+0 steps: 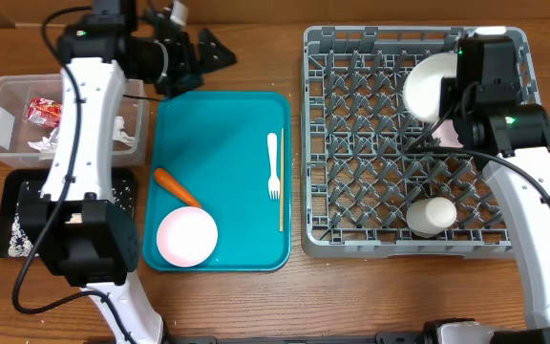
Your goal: Sort waste into correct bins and load items into the dishwasher rack
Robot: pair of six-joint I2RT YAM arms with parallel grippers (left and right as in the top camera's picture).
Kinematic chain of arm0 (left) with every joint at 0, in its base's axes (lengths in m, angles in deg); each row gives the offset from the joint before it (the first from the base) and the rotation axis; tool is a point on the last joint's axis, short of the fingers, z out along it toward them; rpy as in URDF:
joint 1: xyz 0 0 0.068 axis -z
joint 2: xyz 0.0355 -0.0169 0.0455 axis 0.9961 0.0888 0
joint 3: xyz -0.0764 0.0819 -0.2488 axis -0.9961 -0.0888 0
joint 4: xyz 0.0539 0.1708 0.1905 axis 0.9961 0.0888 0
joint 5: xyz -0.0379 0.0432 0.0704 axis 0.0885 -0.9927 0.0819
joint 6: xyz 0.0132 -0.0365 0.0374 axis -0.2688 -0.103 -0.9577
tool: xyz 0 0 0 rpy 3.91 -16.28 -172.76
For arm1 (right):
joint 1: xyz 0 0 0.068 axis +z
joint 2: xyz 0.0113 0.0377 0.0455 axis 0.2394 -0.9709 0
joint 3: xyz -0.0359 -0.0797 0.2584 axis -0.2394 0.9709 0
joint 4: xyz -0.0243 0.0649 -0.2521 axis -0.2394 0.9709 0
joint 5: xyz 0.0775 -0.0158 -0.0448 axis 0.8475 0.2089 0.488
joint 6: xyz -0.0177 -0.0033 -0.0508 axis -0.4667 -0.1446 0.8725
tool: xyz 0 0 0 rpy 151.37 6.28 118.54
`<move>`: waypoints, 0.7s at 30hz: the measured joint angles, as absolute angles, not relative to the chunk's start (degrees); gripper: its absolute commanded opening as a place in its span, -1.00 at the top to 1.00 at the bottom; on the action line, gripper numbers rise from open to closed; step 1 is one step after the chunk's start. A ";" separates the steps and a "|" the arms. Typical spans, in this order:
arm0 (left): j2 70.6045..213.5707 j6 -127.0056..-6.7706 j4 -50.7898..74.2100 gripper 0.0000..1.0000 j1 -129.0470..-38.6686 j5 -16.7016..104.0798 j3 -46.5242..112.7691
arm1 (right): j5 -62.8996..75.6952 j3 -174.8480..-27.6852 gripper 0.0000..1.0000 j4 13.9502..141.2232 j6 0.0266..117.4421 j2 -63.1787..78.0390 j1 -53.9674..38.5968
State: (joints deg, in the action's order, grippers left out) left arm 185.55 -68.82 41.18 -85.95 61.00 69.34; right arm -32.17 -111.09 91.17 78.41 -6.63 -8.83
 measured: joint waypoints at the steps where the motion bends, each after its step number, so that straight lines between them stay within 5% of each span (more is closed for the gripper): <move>1: 185.55 -68.80 41.18 -1.00 -86.73 60.93 69.34 | -33.85 -111.09 0.92 90.43 78.69 -6.63 -8.68; 21: 185.55 -69.02 41.16 -1.00 -88.33 34.40 69.34 | -66.75 -111.24 0.92 73.29 85.01 -18.72 8.24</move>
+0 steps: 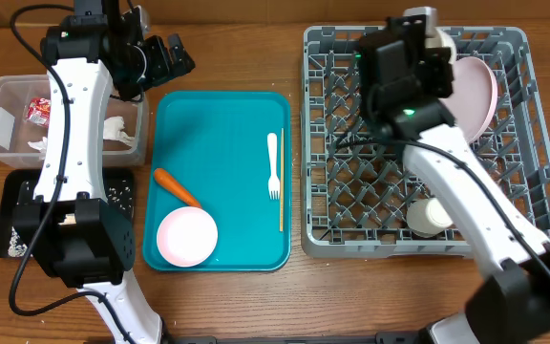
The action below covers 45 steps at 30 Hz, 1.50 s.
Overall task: Sort waste into correct bins and load items into the dishwasher rack
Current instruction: 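Set the white bowl upright at the rack's back left with right gripper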
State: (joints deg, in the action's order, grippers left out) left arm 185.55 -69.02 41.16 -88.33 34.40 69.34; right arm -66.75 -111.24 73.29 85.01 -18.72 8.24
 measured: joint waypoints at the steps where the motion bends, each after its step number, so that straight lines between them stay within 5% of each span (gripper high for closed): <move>1: 185.55 -69.02 41.18 -1.00 -88.33 33.70 69.34 | -67.53 -111.27 0.91 71.46 86.67 -20.27 9.11; 18: 185.55 -69.19 41.18 -1.00 -88.33 30.75 69.34 | -71.18 -111.44 0.92 58.93 110.91 -34.92 12.74; 45: 185.55 -69.19 41.18 -1.00 -88.33 30.75 69.34 | -74.37 -112.60 0.92 62.10 114.97 -37.72 15.17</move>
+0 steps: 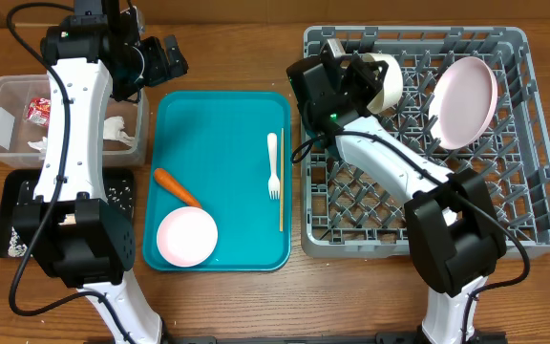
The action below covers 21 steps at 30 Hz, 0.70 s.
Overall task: Sort waste into correct bins and load items into the dishwasher rack
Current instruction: 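Set the white bowl upright at the rack's back left with right gripper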
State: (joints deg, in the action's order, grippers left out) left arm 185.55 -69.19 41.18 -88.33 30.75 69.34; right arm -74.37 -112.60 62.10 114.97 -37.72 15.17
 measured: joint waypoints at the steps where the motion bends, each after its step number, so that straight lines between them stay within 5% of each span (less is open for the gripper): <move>1: 185.55 -69.19 41.18 -1.00 -88.33 30.73 69.34 | -74.55 -112.62 0.92 62.52 114.84 -37.72 15.28; 21: 185.53 -69.19 41.18 -1.00 -88.33 30.60 69.34 | -73.78 -112.69 0.76 63.72 114.86 -38.68 20.35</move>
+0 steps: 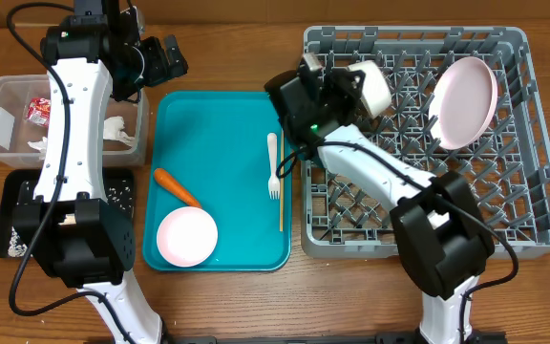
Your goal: Sort waste into correct bins and load items into the dishwasher rack
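Observation:
A teal tray [222, 124] holds an orange carrot [177, 188], a pale pink bowl [186, 236], a white fork [273, 164] and a thin wooden stick [281, 186]. A pink plate [464, 100] stands on edge in the far right part of the grey dishwasher rack [399, 247]. My right gripper [289, 96] hangs over the tray's far right edge, just beyond the fork; it looks open and holds nothing. My left gripper [167, 57] is open and empty off the tray's far left corner, beside the clear bin.
The clear bin at far left holds wrappers and crumpled paper. In front of it lies a black tray [15, 225] with crumbs. My right arm stretches across the rack's left half and covers part of it.
My right gripper has shifted a little left, from over the rack's far left corner to the tray's right edge above the fork. The left arm, plate and tray items are unchanged.
First my right gripper was over the rack's far right with a pale round thing at it, and my left gripper was behind the tray. Then the pink plate stood in the rack and the left gripper sat nearer the bin. The right gripper has since come left to the tray.

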Robot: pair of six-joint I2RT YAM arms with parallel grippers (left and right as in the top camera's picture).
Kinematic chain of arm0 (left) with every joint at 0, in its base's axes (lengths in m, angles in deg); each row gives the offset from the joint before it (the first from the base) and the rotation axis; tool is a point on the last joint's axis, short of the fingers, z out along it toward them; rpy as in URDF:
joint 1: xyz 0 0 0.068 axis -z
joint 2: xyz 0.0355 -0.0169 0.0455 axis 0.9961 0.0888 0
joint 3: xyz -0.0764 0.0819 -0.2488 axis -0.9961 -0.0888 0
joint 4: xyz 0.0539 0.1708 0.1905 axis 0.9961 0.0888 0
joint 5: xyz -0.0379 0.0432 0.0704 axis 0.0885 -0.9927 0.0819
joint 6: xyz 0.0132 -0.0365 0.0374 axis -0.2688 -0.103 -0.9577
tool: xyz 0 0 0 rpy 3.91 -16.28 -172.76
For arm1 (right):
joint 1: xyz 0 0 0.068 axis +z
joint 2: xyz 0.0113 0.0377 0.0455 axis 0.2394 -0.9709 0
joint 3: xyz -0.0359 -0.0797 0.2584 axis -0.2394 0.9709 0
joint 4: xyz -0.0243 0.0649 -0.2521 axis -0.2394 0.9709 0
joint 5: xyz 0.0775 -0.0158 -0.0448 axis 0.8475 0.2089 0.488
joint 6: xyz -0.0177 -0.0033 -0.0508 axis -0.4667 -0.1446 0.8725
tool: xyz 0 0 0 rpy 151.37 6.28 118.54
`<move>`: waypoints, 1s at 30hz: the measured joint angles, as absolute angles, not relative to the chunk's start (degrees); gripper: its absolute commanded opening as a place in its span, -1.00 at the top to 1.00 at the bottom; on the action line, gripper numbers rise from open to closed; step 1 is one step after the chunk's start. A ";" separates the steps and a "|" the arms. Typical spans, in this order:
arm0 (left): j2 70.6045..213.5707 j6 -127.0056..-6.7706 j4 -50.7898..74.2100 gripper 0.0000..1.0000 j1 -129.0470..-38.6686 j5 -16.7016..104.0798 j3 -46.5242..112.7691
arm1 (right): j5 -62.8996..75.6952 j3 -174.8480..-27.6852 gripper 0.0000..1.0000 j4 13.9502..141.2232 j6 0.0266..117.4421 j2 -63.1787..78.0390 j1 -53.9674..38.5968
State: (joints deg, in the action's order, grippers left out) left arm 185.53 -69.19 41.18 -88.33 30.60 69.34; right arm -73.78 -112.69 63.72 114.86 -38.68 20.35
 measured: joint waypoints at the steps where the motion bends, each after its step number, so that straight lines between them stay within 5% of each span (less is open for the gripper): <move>1: 185.55 -69.19 41.16 -1.00 -88.33 30.55 69.34 | -73.70 -112.66 0.73 63.76 114.88 -38.72 20.67; 5: 185.55 -69.19 41.18 -1.00 -88.33 30.55 69.34 | -73.48 -112.66 -0.20 63.70 114.58 -38.76 21.57; 9: 185.53 -69.19 41.18 -1.00 -88.33 30.53 69.34 | -73.65 -112.66 -0.48 63.76 114.97 -38.76 21.77; 30: 185.55 -69.19 41.18 -1.00 -88.33 30.38 69.34 | -77.19 -112.51 -0.86 60.02 108.50 -35.97 27.78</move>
State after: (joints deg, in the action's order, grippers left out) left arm 185.55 -69.19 41.18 -88.33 30.38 69.34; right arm -77.19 -112.51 60.02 108.50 -35.97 27.78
